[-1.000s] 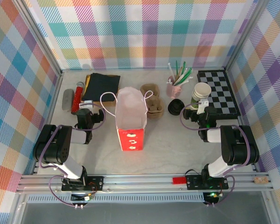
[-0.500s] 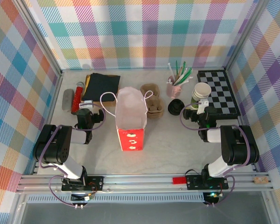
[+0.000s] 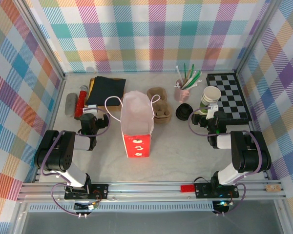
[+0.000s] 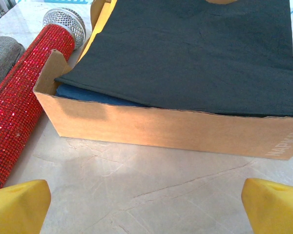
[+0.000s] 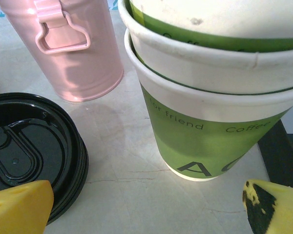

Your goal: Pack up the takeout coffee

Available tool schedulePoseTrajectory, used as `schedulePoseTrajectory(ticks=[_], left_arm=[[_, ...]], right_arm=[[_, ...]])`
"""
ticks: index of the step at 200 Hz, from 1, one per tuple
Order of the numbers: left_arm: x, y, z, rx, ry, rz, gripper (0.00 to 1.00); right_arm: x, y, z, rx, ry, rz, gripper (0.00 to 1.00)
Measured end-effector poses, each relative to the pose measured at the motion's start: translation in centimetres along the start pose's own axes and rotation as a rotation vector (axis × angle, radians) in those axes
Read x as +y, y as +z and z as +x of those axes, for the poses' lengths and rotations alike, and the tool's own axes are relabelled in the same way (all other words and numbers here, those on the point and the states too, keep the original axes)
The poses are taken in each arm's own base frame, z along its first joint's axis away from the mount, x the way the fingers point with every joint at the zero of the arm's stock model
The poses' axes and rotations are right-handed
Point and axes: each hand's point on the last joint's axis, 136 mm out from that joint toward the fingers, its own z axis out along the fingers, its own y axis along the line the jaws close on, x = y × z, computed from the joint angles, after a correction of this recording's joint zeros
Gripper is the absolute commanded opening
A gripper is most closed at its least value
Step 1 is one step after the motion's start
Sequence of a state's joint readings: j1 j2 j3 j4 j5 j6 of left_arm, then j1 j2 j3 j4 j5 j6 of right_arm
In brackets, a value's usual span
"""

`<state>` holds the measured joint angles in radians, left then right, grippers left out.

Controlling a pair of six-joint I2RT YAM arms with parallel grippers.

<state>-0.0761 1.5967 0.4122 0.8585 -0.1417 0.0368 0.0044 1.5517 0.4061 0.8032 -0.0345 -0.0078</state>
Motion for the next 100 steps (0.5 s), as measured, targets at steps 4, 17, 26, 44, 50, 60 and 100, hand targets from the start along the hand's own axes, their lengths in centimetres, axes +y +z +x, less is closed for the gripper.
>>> schedulePoseTrajectory(ticks=[4, 17, 26, 44, 50, 60, 100], left_arm=[[0.1, 0.0, 0.0, -0.001, -0.001, -0.004, 1.0], [0.4, -0.2, -0.2, -0.005, -0.009, -0.023, 1.0], [0.6, -0.5, -0.6, -0.01, -0.014, -0.039, 1.0], [1.2, -1.7, -1.9, -0.016, -0.03, -0.083, 1.0], [1.4, -2.0, -2.5, -0.018, -0.04, -0.098, 1.0], [1.5, -2.4, -3.9, -0.025, -0.061, -0.118, 1.0], [2.3, -5.1, -8.9, -0.037, -0.207, -0.175, 1.0]], right_arm=[[0.1, -0.1, 0.0, 0.003, 0.0, -0.006, 0.99], [0.4, -0.6, -0.3, 0.012, 0.001, -0.018, 0.99], [0.7, -1.3, -1.1, 0.002, -0.002, -0.027, 0.99], [1.3, -3.1, -4.2, -0.06, -0.015, -0.042, 0.99], [1.4, -3.7, -5.3, -0.083, -0.019, -0.044, 0.99], [1.7, -4.8, -7.0, -0.108, -0.009, -0.045, 0.99], [0.5, -7.0, -10.4, 0.037, 0.261, 0.061, 0.99]])
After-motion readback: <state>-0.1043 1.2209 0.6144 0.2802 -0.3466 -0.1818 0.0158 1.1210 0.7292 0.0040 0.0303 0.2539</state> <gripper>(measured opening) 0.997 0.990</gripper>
